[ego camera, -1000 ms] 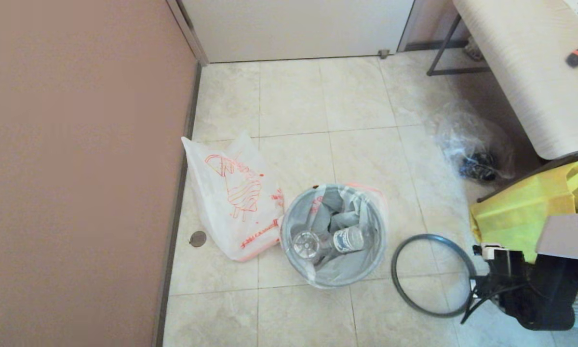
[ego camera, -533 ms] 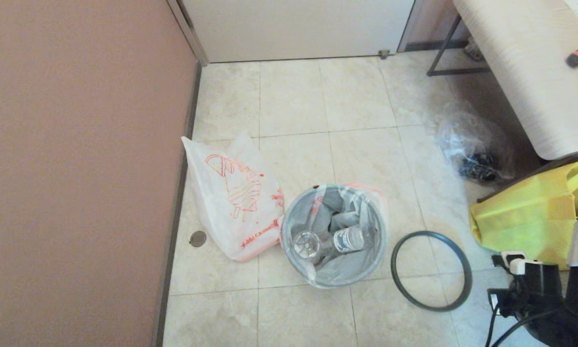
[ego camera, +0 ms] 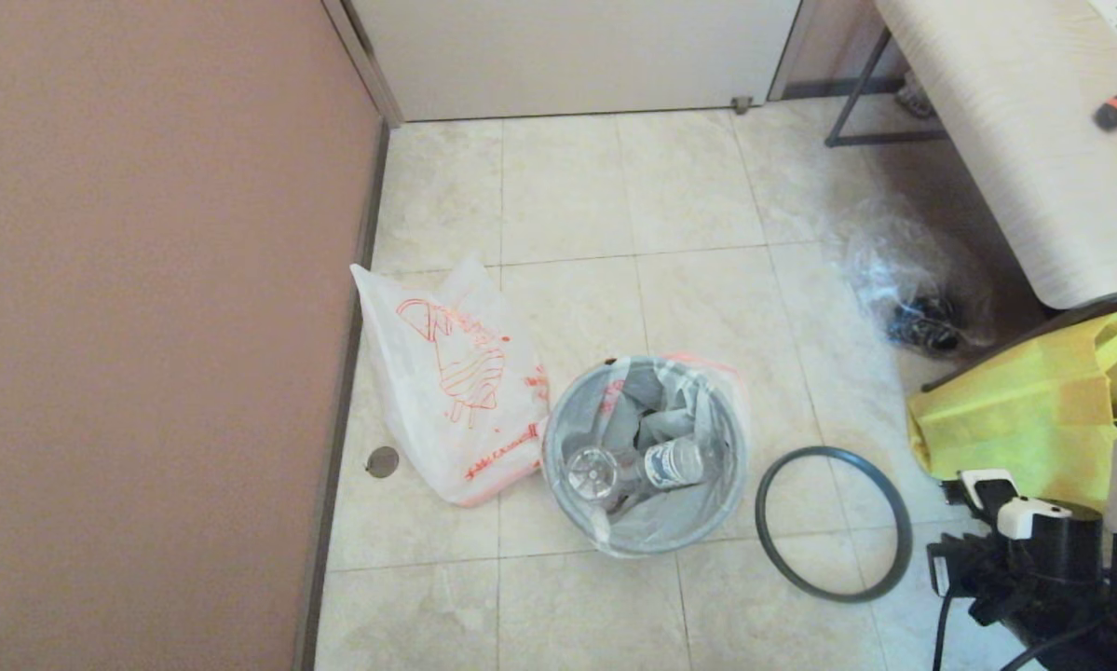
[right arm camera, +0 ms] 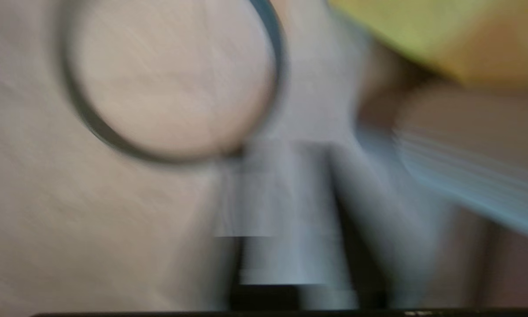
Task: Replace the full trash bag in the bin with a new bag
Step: Place the trash bag on the floor
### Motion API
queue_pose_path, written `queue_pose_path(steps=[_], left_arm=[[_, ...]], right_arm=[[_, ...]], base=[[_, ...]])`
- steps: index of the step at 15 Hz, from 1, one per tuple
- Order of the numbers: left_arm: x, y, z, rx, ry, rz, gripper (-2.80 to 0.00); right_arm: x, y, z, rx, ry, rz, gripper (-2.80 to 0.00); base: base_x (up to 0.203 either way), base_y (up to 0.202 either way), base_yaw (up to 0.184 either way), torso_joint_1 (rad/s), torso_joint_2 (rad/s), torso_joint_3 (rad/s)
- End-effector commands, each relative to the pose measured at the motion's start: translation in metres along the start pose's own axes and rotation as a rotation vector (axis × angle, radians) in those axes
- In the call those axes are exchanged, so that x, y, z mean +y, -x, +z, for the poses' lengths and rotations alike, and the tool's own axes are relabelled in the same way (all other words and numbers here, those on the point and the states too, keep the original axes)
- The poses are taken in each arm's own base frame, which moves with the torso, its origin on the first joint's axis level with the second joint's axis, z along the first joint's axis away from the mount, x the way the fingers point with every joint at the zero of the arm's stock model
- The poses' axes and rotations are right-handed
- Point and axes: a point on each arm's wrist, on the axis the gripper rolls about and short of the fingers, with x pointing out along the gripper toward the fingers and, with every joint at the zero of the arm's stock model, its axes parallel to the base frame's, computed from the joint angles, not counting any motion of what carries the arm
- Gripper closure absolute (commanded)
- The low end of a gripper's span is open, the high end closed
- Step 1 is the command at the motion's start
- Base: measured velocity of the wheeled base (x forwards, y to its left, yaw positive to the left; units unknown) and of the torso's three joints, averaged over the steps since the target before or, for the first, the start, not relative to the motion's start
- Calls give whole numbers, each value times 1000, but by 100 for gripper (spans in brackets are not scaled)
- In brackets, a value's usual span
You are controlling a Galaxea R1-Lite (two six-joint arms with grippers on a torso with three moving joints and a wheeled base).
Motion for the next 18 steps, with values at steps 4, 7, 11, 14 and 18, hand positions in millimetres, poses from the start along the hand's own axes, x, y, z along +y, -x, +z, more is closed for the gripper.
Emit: queue_pose_path(steps=[4,7,11,14,18], left_arm=[[0,0,0,0,1,0,0],[0,0,0,-1,1,0,0],[0,0,0,-1,1,0,0],[0,0,0,-1,1,0,0],[0,0,0,0,1,0,0]], right_arm=[[29,-30,60,-244,-53,116,0],[35,-33,133,-309,-80,196,0],[34,-31,226,-241,-116,293,0],[30,-16,265,-29,-56,452,0],[32,-46,270,106,97,586,0]], base=[[0,0,0,0,0,0],[0,0,0,0,0,0],[0,0,0,0,0,0],[0,0,0,0,0,0],[0,0,0,0,0,0]])
